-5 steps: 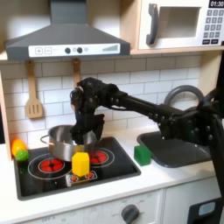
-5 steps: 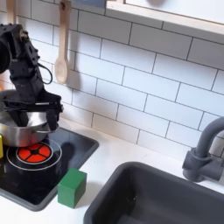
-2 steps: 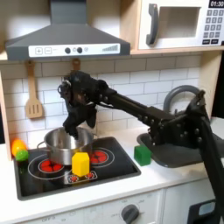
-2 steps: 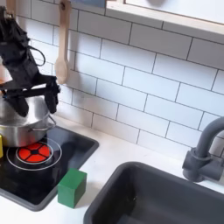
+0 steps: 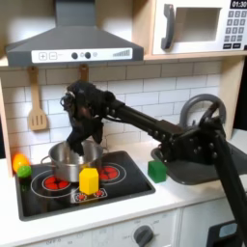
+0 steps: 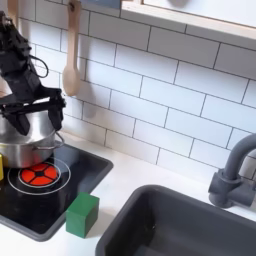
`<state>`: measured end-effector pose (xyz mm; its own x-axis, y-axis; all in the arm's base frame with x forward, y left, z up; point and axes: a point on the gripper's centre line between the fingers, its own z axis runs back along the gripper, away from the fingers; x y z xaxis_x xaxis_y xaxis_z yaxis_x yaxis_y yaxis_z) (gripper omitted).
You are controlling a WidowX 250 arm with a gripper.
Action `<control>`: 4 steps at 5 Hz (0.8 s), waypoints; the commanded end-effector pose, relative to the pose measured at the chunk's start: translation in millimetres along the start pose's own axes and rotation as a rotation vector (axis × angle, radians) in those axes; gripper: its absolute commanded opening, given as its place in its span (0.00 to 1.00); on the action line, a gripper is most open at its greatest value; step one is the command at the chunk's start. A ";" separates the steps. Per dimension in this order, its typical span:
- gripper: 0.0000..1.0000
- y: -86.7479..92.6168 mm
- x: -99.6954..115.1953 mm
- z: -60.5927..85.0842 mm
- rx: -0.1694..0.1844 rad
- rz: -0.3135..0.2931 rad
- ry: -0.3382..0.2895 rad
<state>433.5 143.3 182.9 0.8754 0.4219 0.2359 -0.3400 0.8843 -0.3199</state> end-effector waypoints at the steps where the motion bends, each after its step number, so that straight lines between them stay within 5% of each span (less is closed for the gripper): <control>1: 1.00 2.5 -1.9 -8.2 0.042 0.001 0.005; 2: 1.00 -1.1 -4.7 -17.8 0.072 -0.042 0.012; 4: 1.00 -8.1 -11.3 -30.2 0.068 -0.066 0.035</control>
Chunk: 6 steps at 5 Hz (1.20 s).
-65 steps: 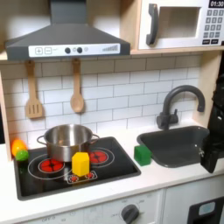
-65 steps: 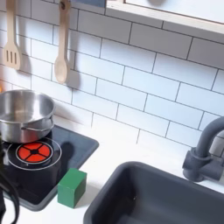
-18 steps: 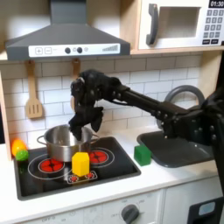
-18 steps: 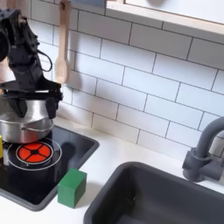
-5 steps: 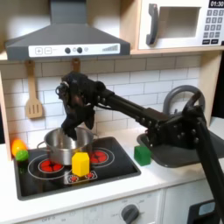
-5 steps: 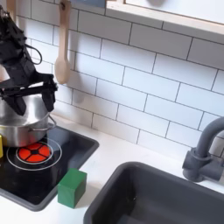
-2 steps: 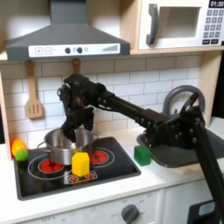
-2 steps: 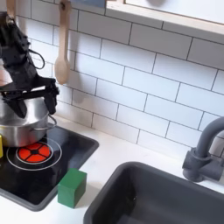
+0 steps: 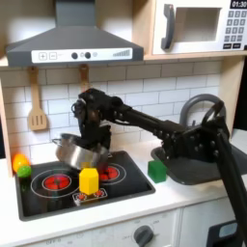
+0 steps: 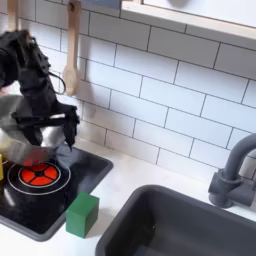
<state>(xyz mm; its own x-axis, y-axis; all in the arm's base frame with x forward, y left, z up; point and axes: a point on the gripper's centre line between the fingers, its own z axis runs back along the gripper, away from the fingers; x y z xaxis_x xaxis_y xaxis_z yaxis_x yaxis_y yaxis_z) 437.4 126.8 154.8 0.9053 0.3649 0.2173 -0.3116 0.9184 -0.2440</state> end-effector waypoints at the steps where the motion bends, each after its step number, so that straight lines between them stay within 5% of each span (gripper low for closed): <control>1: 0.00 -0.8 2.2 2.6 -0.026 -0.007 -0.016; 4: 0.00 -8.5 4.9 19.0 -0.116 -0.018 -0.045; 6: 0.00 -2.3 5.8 23.3 -0.133 0.002 -0.050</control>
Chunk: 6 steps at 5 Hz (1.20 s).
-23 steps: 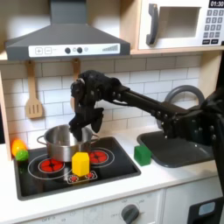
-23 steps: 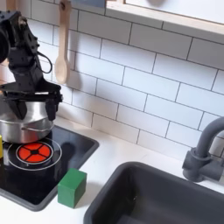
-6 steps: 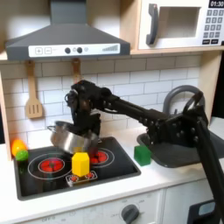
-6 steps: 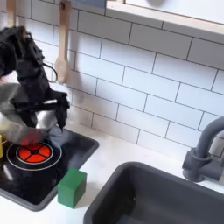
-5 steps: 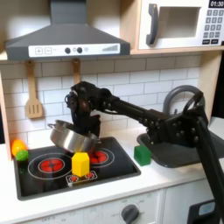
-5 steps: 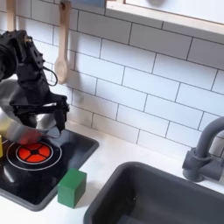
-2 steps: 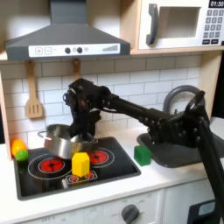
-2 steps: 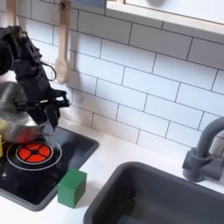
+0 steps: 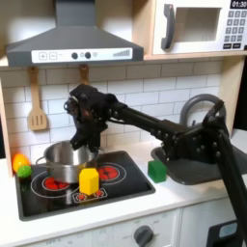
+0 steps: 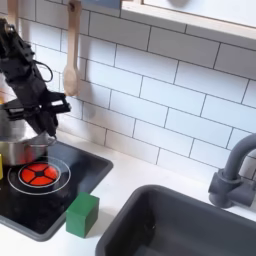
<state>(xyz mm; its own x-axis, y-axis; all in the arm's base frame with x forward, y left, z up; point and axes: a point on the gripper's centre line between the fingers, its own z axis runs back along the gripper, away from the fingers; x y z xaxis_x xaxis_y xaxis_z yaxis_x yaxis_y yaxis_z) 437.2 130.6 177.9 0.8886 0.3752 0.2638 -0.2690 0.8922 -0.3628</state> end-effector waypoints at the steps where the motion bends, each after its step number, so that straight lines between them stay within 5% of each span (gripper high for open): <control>1: 0.00 -2.6 -3.5 -1.3 -0.008 -0.003 0.011; 6: 0.00 -24.0 -39.2 -0.9 -0.030 -0.079 0.058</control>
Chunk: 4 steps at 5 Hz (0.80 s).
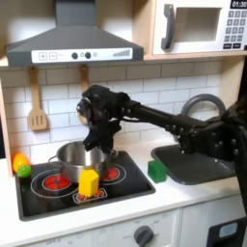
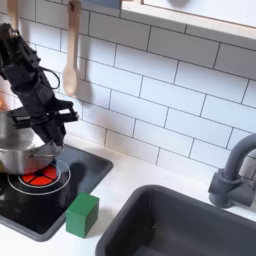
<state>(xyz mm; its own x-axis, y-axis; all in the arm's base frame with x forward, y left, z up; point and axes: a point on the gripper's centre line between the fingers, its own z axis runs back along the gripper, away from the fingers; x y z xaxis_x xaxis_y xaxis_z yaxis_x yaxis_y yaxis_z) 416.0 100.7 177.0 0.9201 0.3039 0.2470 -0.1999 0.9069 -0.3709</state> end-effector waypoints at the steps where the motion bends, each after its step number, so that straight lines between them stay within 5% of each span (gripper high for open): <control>1: 0.00 -12.6 -13.3 0.4 -0.012 -0.037 0.015; 4: 0.00 -17.3 -19.9 -2.9 -0.008 -0.060 0.041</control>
<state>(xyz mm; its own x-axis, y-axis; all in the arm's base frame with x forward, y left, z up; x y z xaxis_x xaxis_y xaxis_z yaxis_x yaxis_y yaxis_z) 402.1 76.6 178.2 0.9422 0.2400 0.2338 -0.1407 0.9167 -0.3741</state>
